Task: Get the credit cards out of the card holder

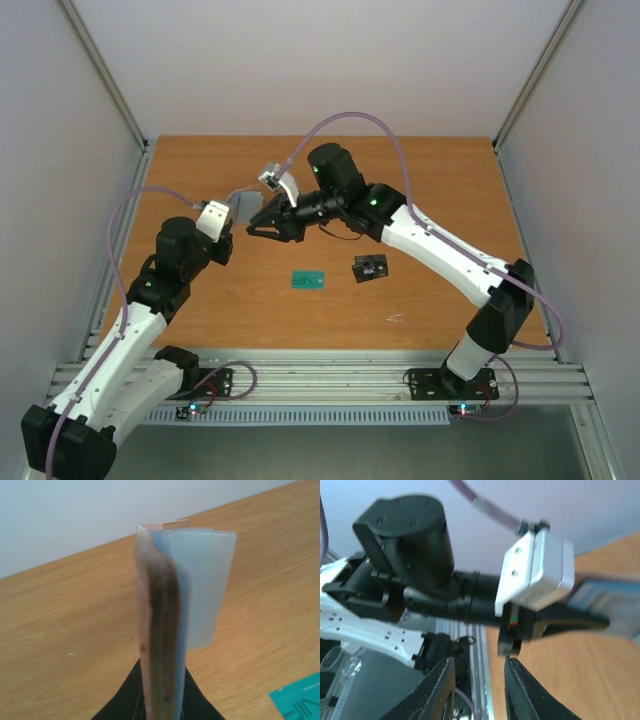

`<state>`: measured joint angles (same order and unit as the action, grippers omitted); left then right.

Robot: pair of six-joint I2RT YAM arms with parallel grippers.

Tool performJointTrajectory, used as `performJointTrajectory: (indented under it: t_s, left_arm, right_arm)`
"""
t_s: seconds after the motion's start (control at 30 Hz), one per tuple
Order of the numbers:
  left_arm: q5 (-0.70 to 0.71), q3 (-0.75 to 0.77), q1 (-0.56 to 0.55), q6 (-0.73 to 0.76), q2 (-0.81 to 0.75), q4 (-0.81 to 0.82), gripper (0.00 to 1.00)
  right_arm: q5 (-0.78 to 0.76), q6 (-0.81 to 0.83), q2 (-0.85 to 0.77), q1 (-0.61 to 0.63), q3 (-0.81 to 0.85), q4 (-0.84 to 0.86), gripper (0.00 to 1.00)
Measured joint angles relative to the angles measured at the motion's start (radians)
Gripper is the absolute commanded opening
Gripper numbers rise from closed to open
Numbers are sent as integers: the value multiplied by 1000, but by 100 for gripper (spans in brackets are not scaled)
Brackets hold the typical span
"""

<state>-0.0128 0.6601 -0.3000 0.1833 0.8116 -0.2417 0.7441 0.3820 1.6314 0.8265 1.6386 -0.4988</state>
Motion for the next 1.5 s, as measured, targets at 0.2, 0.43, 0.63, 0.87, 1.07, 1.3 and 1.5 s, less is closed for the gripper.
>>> performJointTrajectory:
  t_s: [0.2,0.43,0.63,0.87,1.07,1.3,1.5]
  left_arm:
    - [-119,2,14,-140,-7,-39,0]
    - [-438,-26,72,-494,-77,164,0]
    - [-638,-43,77,-649,-79,344,0]
    - [-739,-47,83,-694,-71,413,0]
    - [-797,-47,84,-710,-66,448,13]
    - [-827,-47,82,-723,-66,486,21]
    - [-838,-47,80,-724,-66,486,16]
  right_arm:
    - [61,-106,96,-34,0,164,21]
    - [66,-145,114,-119,0,153,20]
    - [119,-90,108,-160,18,50,18]
    - [198,40,103,-158,87,-104,5]
    - [275,111,87,-169,103,-174,1]
    - [312,155,51,-179,103,-215,1]
    - [311,190,36,-193,103,-268,1]
